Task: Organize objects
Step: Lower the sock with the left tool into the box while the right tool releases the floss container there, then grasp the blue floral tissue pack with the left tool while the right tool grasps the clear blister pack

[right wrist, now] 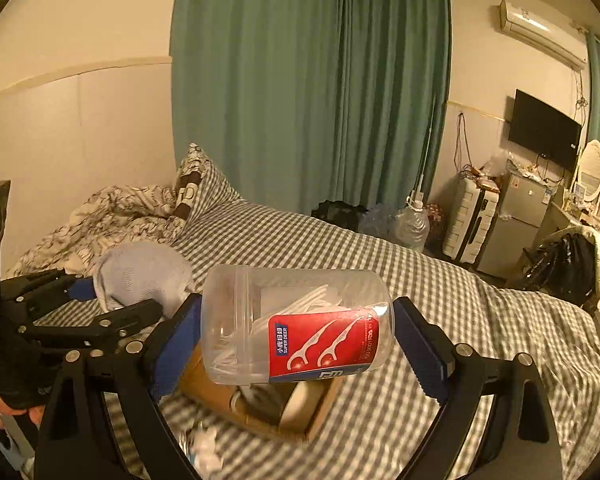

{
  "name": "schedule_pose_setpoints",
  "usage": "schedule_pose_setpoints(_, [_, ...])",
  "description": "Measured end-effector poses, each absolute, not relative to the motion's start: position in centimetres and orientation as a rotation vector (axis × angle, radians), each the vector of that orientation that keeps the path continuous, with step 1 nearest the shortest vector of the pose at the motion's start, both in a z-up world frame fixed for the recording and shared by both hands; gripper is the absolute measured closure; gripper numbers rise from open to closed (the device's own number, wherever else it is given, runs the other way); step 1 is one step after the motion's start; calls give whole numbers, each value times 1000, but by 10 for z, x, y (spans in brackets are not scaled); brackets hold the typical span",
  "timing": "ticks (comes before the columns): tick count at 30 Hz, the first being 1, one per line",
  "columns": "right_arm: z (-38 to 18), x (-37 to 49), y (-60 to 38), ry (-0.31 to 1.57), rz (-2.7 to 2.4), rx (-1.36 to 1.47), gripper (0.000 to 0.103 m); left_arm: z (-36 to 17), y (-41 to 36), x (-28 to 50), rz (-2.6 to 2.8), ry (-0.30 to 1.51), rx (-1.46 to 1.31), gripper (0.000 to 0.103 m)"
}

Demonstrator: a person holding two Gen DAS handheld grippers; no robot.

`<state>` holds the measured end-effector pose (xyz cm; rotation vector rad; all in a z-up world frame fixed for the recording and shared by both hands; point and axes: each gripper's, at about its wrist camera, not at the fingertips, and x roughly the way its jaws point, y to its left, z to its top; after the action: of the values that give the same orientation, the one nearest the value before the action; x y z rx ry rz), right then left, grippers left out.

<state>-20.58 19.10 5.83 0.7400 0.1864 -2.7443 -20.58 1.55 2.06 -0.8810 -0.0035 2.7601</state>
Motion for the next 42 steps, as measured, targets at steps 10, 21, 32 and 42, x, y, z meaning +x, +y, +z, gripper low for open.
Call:
schedule_pose_setpoints(10, [-10, -294, 182, 141, -2722, 915, 11, -60, 26, -279, 2691, 71, -1087, 51])
schedule_pose_setpoints(21, [-50, -318, 184, 83, -2724, 960, 10, -75, 29, -288, 2644, 18, -1094, 35])
schedule_pose_setpoints(32, [27, -254, 206, 117, -2823, 797, 3, -16, 29, -240, 2728, -52, -1010, 10])
schedule_pose_setpoints(42, [94, -159, 230, 202, -2888, 636, 0, 45, 26, -163, 2834, 36, -874, 0])
